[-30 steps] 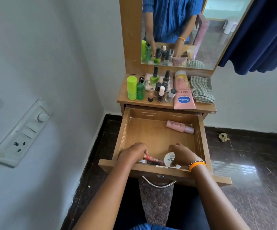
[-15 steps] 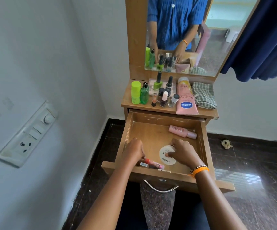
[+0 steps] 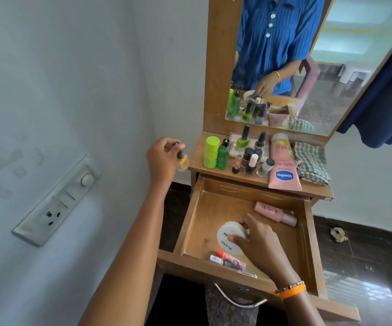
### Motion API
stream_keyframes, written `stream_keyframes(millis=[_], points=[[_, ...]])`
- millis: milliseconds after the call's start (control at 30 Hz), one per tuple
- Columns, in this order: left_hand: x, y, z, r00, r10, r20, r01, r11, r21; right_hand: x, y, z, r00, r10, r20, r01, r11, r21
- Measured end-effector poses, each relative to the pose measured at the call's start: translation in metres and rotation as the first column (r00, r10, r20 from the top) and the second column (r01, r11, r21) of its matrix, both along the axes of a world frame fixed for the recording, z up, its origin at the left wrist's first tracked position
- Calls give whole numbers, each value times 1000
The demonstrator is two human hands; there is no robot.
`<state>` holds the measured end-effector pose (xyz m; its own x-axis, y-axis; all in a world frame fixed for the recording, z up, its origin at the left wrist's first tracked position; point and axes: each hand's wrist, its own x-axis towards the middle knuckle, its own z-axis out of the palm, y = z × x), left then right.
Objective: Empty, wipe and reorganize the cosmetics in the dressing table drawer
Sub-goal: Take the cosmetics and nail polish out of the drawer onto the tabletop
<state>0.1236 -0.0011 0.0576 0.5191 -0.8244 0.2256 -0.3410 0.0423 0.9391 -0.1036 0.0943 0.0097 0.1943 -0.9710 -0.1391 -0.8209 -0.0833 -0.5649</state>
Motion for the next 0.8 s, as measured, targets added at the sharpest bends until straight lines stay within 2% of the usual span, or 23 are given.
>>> stream_keyframes(millis=[200, 300, 467, 567, 700, 800], points=[[-12, -56, 1, 993, -58, 104, 58, 998, 0, 18, -7, 6, 997, 55, 58, -52, 998, -39], [-19, -65, -12, 991, -65, 115, 61, 998, 34, 18, -17, 24, 984, 64, 163, -45, 992, -118], [-22, -70, -18, 996, -2, 84, 1, 1000, 3, 18, -50, 71, 945, 46, 325, 45, 962, -268], [-22, -68, -21, 997, -26, 73, 26, 1000, 1, 26, -79, 105, 916, 29, 401, 131, 921, -366], [-22, -64, -29, 991, -82, 102, 74, 994, 81, 46, -140, 128, 953, -16, 304, 145, 903, -406], [-21, -61, -36, 986, -138, 97, 123, 981, 147, 62, -190, 123, 986, 13, 168, 55, 919, -390]])
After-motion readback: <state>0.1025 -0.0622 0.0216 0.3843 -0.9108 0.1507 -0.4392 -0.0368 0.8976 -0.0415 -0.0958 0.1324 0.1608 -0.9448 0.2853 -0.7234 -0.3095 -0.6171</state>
